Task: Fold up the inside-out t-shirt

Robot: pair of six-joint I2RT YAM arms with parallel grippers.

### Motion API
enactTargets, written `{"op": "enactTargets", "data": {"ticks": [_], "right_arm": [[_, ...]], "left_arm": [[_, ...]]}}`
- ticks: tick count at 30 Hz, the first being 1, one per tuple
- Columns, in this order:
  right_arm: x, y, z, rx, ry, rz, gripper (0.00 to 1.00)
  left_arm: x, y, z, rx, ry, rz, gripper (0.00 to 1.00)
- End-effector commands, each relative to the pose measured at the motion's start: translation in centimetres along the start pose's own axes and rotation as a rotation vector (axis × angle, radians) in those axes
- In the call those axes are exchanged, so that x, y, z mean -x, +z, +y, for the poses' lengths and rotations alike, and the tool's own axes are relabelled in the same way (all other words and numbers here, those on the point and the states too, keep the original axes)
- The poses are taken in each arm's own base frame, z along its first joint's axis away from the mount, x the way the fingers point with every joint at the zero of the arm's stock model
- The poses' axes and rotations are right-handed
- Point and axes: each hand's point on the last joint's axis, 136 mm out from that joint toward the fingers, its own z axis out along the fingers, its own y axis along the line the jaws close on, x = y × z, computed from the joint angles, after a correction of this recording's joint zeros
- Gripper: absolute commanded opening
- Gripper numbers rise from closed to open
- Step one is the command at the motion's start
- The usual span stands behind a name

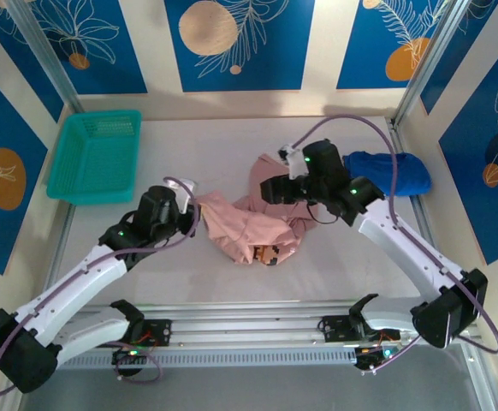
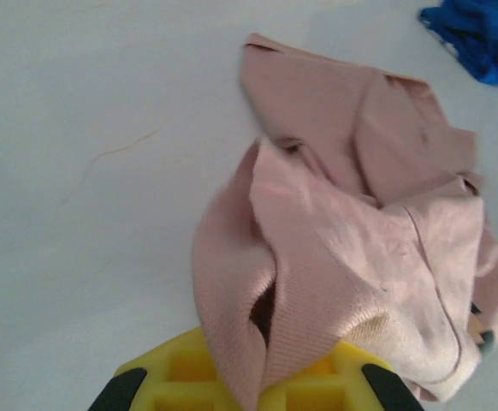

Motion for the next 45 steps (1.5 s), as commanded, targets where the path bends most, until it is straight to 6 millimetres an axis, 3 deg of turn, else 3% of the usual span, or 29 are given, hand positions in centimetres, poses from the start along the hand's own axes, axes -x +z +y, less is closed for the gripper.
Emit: {"op": "enactTargets", "data": {"ticks": [1, 7, 12, 16, 18, 23, 27, 32, 37, 41, 45], "right_arm": [[-0.2, 1.6, -4.9, -0.131, 0.109, -0.018, 0.58], [-0.8, 7.8, -12.1, -0.366, 0.105, 0.087, 0.61], [-2.1, 12.5, -16.1, -0.465, 0.089, 0.205, 0.64], [-3.8, 15.5, -17.8, -0.485, 0.098, 0.302, 0.62], [-4.4, 16.5, -18.4, -0.494, 0.099, 0.334, 0.57], [-4.4, 17.0, -19.5, -0.508, 0.097, 0.350, 0.23], [-1.8, 14.8, -19.4, -0.516, 0.083, 0.271, 0.00], [3.9, 8.7, -17.5, -0.490, 0.079, 0.069, 0.00], [8.5, 1.0, -14.8, -0.422, 0.104, -0.165, 0.00], [10.5, -5.0, -13.0, -0.392, 0.115, -0.335, 0.00], [10.1, -8.9, -11.1, -0.360, 0.128, -0.443, 0.00]], "left_arm": [[0.8, -1.2, 2.3, 0.078, -0.090, -0.002, 0.00], [1.4, -1.9, 3.8, 0.115, -0.128, -0.015, 0.00], [1.5, -2.0, 3.8, 0.114, -0.128, -0.008, 0.00], [1.6, -2.2, 3.9, 0.120, -0.124, -0.006, 0.00], [1.8, -2.5, 4.0, 0.123, -0.125, -0.015, 0.00], [2.3, -3.1, 4.6, 0.157, -0.131, -0.036, 0.00], [3.4, -3.8, 5.6, 0.193, -0.160, -0.073, 0.00], [6.8, -5.8, 6.3, 0.207, -0.199, -0.169, 0.00], [11.4, -8.7, 6.8, 0.213, -0.216, -0.289, 0.00], [15.2, -11.8, 7.4, 0.237, -0.211, -0.380, 0.00], [18.6, -14.8, 7.4, 0.222, -0.227, -0.477, 0.00]]}}
